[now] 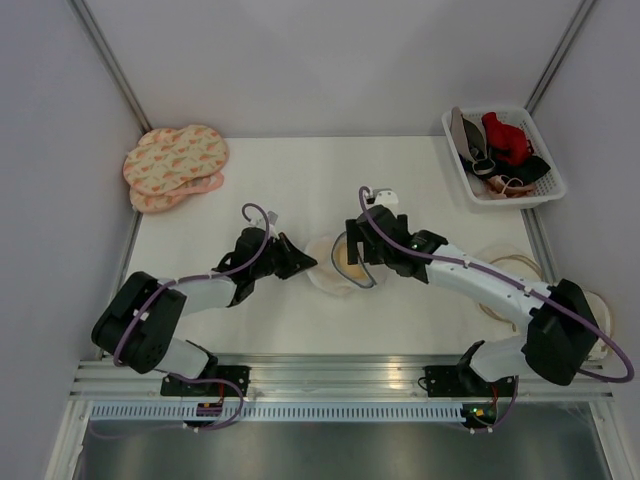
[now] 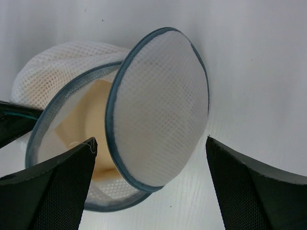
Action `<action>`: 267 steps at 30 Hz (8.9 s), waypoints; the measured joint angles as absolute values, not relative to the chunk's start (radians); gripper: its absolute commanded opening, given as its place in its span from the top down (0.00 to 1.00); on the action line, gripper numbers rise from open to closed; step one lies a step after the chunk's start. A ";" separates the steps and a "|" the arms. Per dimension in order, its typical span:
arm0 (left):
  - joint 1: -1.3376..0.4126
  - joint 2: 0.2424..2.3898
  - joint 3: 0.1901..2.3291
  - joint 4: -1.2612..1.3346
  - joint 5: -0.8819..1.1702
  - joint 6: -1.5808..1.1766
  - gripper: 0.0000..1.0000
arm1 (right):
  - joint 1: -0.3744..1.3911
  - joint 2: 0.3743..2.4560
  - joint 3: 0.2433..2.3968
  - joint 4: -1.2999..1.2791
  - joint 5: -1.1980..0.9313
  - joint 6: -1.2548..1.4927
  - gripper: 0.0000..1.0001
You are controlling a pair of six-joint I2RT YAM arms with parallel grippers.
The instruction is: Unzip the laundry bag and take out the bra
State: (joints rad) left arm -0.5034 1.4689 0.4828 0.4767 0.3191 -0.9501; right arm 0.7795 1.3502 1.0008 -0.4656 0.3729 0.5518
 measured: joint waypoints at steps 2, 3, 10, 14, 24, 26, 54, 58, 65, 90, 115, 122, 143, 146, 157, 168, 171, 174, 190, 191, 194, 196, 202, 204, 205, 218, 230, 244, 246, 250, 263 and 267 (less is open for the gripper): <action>-0.503 1.444 0.480 0.468 0.319 -0.950 0.98 | 0.791 1.399 1.019 -0.470 0.371 0.543 0.02; -0.503 1.435 0.479 0.465 0.319 -0.950 0.98 | 0.797 1.419 1.024 -0.473 0.371 0.540 0.02; -0.503 1.398 0.462 0.447 0.319 -0.950 0.98 | 0.811 1.491 1.034 -0.578 0.528 0.581 0.02; -0.503 1.386 0.444 0.444 0.316 -0.949 0.98 | 0.766 1.462 1.015 -0.709 0.728 0.692 0.02; -0.503 1.377 0.391 0.444 0.316 -0.949 0.98 | 0.736 1.249 0.947 -0.771 0.802 0.672 0.02; -0.503 1.378 0.388 0.445 0.316 -0.949 0.98 | 0.749 1.183 0.912 -0.682 0.660 0.613 0.02; -0.501 1.398 0.369 0.534 0.354 -0.977 0.98 | 0.757 1.470 0.728 -0.006 -0.133 0.512 1.00; -0.501 1.398 0.365 0.542 0.363 -0.980 0.98 | 0.760 1.459 0.728 -0.019 -0.107 0.515 1.00; -0.498 1.399 0.364 0.558 0.372 -0.988 0.75 | 0.764 1.332 0.718 -0.121 -0.019 0.499 1.00; -0.466 1.303 0.264 0.680 0.391 -1.026 0.31 | 0.758 1.090 0.805 -0.451 -0.203 0.368 1.00; -0.467 1.262 0.267 0.685 0.459 -0.674 0.49 | 0.752 1.195 0.835 -0.477 -0.138 0.347 0.99; -0.484 1.247 0.230 0.842 0.552 -0.683 0.27 | 0.752 1.220 0.835 -0.461 -0.145 0.347 1.00; -0.583 1.327 0.286 0.722 0.348 -0.551 0.53 | 0.749 1.237 0.838 -0.441 -0.181 0.347 1.00; -0.591 1.394 0.309 0.725 0.340 -0.549 0.56 | 0.749 1.234 0.839 -0.440 -0.186 0.347 0.99; -0.640 1.540 0.364 0.749 0.321 -0.549 0.61 | 0.745 1.197 0.839 -0.442 -0.187 0.347 1.00; -0.746 1.693 0.516 0.656 0.225 -0.548 0.82 | 0.741 1.151 0.857 -0.441 -0.204 0.348 1.00; -0.768 1.721 0.557 0.633 0.198 -0.548 0.88 | 0.741 1.138 0.859 -0.441 -0.205 0.351 1.00; -0.776 1.742 0.585 0.622 0.179 -0.548 0.93 | 0.737 1.116 0.868 -0.447 -0.204 0.352 0.99; -0.804 1.800 0.629 0.658 0.155 -0.549 0.98 | 0.704 0.893 1.039 -0.396 0.076 0.397 1.00; -0.804 1.800 0.629 0.658 0.154 -0.549 0.98 | 0.699 0.902 1.066 -0.396 0.122 0.396 1.00; -0.805 1.799 0.629 0.657 0.155 -0.550 0.98 | 0.660 0.989 1.183 -0.398 0.252 0.392 1.00; -0.806 1.792 0.629 0.646 0.155 -0.550 0.98 | 0.610 1.060 1.252 -0.391 0.318 0.392 1.00; -0.812 1.749 0.629 0.561 0.160 -0.550 0.98 | 0.331 1.274 1.388 -0.373 0.453 0.418 1.00; -0.813 1.734 0.629 0.530 0.160 -0.550 0.98 | 0.216 1.349 1.451 -0.373 0.477 0.442 1.00; -0.814 1.728 0.629 0.517 0.161 -0.550 0.98 | 0.165 1.382 1.482 -0.370 0.490 0.452 1.00; -0.815 1.697 0.642 0.433 0.163 -0.549 0.98 | -0.234 1.903 1.877 -0.390 0.343 0.554 1.00; -0.815 1.703 0.650 0.422 0.164 -0.549 0.98 | -0.217 2.163 1.892 -0.450 -0.154 0.527 0.99; -0.815 1.714 0.661 0.425 0.167 -0.549 0.98 | -0.187 2.158 1.906 -0.435 -0.267 0.570 1.00; -0.815 1.714 0.661 0.425 0.167 -0.549 0.98 | -0.193 2.151 1.904 -0.465 -0.161 0.600 1.00; -0.815 1.714 0.661 0.426 0.167 -0.550 0.98 | -0.224 2.090 1.804 -0.495 0.056 0.672 1.00; -0.815 1.709 0.661 0.423 0.167 -0.550 0.98 | -0.266 1.925 1.628 -0.419 0.047 0.619 0.07; -0.815 1.680 0.654 0.413 0.149 -0.551 0.98 | -0.244 1.774 1.626 -0.434 0.030 0.576 0.02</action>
